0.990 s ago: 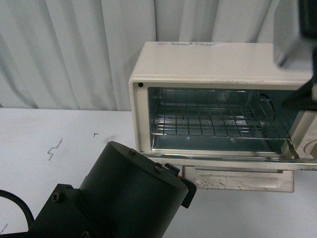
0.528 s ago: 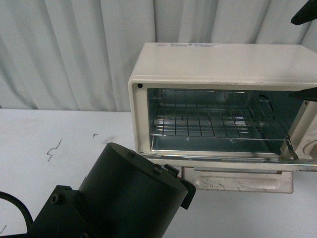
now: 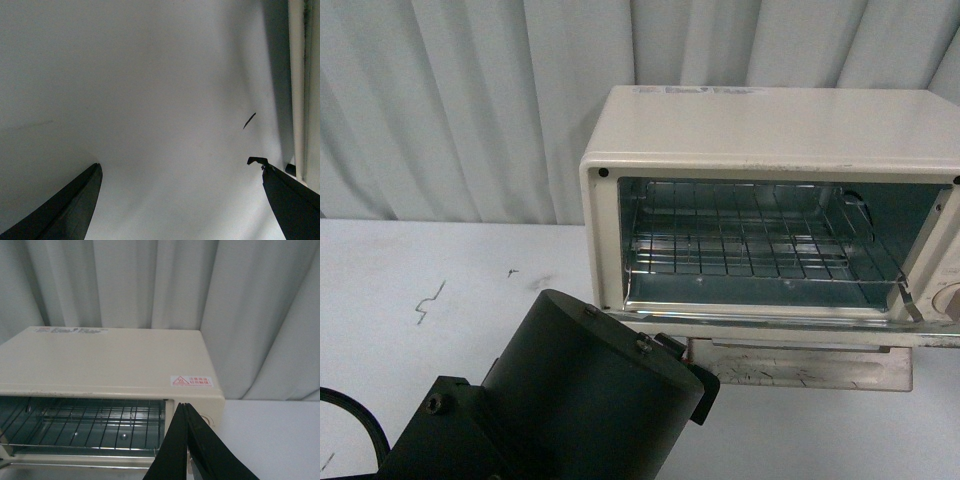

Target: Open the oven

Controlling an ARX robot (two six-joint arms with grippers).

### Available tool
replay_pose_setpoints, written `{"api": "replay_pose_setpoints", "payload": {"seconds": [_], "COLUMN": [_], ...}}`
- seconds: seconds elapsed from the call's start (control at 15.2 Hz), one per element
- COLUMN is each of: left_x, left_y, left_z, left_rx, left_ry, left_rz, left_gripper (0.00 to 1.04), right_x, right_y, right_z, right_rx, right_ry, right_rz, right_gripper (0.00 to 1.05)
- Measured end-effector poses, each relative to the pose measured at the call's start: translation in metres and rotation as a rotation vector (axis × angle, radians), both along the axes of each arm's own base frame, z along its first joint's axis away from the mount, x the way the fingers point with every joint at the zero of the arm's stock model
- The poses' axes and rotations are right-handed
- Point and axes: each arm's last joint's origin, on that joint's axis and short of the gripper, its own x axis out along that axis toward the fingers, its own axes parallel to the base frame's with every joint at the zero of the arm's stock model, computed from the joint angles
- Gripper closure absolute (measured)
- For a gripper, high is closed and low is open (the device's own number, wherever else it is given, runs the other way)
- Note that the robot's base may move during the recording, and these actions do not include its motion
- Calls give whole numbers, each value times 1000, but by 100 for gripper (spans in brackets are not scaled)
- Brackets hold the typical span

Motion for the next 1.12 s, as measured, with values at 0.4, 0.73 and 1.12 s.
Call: {"api": "replay_pose_setpoints", "payload": {"seconds": [0.4,0.73,1.12], "left_x": [0,0,0], "left_y": [0,0,0], "left_z": [0,0,0], "left_rx": [1,1,2], "left_ry": [-2,-1,-1], "left_rz": [1,0,1], "left_gripper": [7,7,7], "right_x": [-34,-49,-59], "right_y": [-25,-27,-27], "right_z": [-24,-33,-38], "right_rx": [28,31,31], "right_ry": [-7,-9,-22], "right_rz": [3,2,2], "right_gripper": [103,103,103]}}
